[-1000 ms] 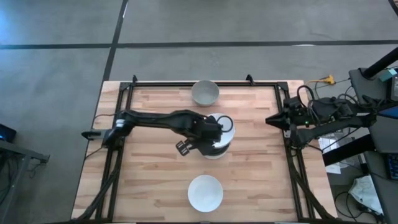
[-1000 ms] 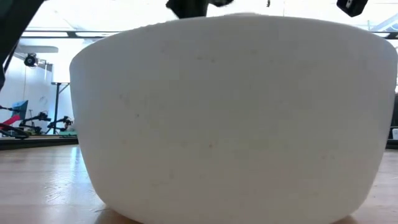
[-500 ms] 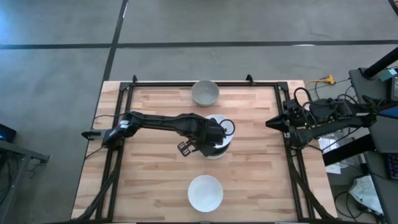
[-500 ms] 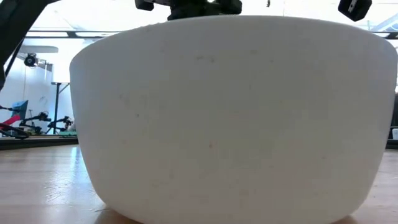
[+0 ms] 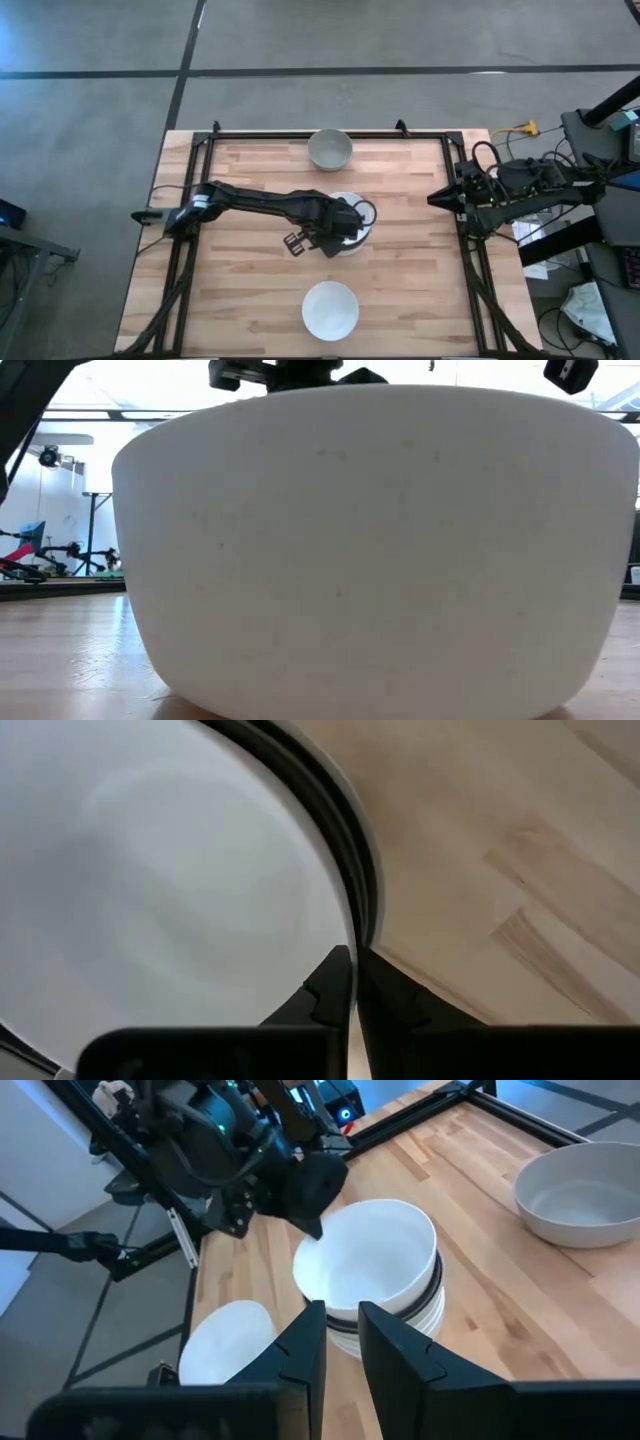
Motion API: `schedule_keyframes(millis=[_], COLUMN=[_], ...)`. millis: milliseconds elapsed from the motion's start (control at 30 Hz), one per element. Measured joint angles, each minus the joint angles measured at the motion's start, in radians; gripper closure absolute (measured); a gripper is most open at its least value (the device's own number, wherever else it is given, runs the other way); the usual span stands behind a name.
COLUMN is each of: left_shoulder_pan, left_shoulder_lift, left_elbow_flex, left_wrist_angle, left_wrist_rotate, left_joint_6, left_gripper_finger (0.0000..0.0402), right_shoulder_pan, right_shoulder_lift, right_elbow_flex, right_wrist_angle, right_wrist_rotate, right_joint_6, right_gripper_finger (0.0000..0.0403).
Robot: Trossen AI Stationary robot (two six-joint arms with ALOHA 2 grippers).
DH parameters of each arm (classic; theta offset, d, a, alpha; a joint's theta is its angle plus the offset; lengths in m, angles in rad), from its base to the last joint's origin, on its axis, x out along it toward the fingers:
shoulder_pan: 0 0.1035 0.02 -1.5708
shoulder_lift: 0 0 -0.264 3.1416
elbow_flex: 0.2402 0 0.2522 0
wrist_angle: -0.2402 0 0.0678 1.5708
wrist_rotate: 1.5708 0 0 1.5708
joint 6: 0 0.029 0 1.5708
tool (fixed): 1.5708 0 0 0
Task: Nest bowls inside each other
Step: Stack the top white bowl on the black bowl
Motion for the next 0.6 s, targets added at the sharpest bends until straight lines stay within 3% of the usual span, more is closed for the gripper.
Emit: schedule_keyframes(millis=[600], left_shoulder_pan=[0.000], left_shoulder_lift=[-0.001], left_elbow_flex=[-0.065], left_wrist_angle=[0.036], left_wrist_rotate=[0.016], left_joint_6=[-0.001], left_gripper_finger=[0.0401], right_shoulder_pan=[0.000], right_shoulder_lift=[0.000], right_elbow_flex=[-0.001], right_wrist_angle=[-0.012], right_wrist_rotate=[0.000], right_joint_6=[0.032], right_gripper_finger=[0.0344])
